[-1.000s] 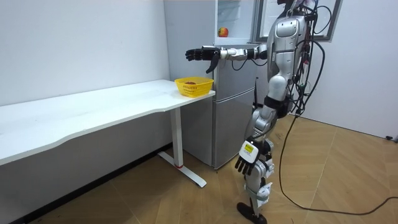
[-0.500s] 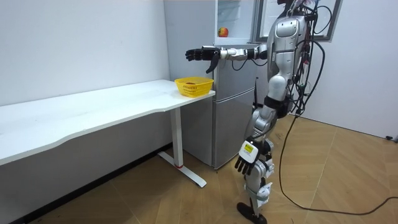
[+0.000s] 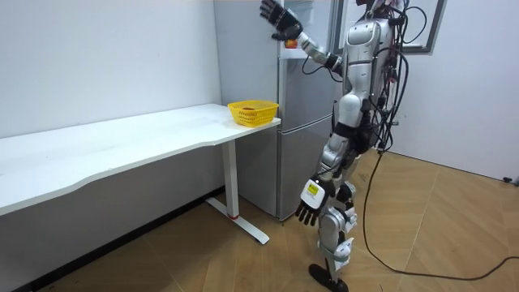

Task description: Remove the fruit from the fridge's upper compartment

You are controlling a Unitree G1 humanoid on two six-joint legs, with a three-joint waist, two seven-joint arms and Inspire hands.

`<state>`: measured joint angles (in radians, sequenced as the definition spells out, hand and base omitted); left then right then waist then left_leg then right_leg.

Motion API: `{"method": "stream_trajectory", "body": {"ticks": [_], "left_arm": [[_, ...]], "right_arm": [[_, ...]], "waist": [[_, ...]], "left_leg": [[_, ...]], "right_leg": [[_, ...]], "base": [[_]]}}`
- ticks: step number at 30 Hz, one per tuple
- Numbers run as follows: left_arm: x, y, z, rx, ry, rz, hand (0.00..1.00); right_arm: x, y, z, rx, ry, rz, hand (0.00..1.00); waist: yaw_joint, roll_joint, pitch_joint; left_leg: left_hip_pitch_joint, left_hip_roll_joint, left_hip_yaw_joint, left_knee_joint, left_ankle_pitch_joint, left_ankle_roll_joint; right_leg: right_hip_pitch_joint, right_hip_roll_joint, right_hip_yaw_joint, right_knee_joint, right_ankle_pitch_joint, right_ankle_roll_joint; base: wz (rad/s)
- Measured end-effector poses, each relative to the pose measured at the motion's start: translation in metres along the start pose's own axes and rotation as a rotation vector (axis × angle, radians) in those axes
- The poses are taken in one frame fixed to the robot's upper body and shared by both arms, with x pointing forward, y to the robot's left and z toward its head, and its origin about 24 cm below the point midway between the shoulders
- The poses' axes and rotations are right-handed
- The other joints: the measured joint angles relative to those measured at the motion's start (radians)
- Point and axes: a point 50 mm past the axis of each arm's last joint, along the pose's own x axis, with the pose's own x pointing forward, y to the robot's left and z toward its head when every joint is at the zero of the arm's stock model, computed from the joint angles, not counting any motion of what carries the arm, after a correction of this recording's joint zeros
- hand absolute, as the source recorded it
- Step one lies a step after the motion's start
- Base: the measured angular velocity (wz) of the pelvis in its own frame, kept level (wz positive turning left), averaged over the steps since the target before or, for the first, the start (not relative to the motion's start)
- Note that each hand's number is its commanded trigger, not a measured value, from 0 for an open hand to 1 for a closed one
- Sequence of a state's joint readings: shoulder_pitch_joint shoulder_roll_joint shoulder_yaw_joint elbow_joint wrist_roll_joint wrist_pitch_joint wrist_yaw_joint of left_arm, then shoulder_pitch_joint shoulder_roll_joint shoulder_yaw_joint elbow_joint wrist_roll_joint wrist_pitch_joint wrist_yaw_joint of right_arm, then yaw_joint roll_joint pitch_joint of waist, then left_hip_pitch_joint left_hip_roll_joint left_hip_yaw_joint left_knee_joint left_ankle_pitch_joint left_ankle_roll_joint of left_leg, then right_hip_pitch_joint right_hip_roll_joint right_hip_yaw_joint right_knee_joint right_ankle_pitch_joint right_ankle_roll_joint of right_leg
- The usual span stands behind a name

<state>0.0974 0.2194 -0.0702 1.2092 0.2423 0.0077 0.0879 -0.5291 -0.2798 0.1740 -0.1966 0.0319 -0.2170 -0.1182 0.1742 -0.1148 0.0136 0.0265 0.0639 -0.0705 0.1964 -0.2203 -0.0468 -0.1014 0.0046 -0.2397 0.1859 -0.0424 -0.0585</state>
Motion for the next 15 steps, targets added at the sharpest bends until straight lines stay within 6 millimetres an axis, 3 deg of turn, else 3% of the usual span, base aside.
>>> {"method": "stream_trajectory", "body": {"ticks": [7, 15], "left_arm": [[-0.006, -0.014, -0.023, -0.016, 0.035, 0.001, 0.00], [-0.009, -0.014, -0.031, -0.049, 0.026, 0.020, 0.00]], "right_arm": [[-0.016, -0.029, 0.040, 0.054, -0.147, -0.163, 0.00], [-0.027, -0.055, 0.055, -0.001, -0.235, -0.342, 0.00]], "waist": [[-0.096, 0.035, -0.0107], [-0.135, 0.039, -0.0115]], "left_leg": [[0.039, 0.000, 0.059, -0.015, -0.009, 0.015], [0.074, 0.007, 0.099, -0.038, -0.011, 0.015]], "right_leg": [[0.016, 0.004, 0.042, 0.002, -0.005, 0.013], [0.020, 0.020, 0.086, 0.002, -0.004, 0.014]], "base": [[-0.17], [-0.16]]}}
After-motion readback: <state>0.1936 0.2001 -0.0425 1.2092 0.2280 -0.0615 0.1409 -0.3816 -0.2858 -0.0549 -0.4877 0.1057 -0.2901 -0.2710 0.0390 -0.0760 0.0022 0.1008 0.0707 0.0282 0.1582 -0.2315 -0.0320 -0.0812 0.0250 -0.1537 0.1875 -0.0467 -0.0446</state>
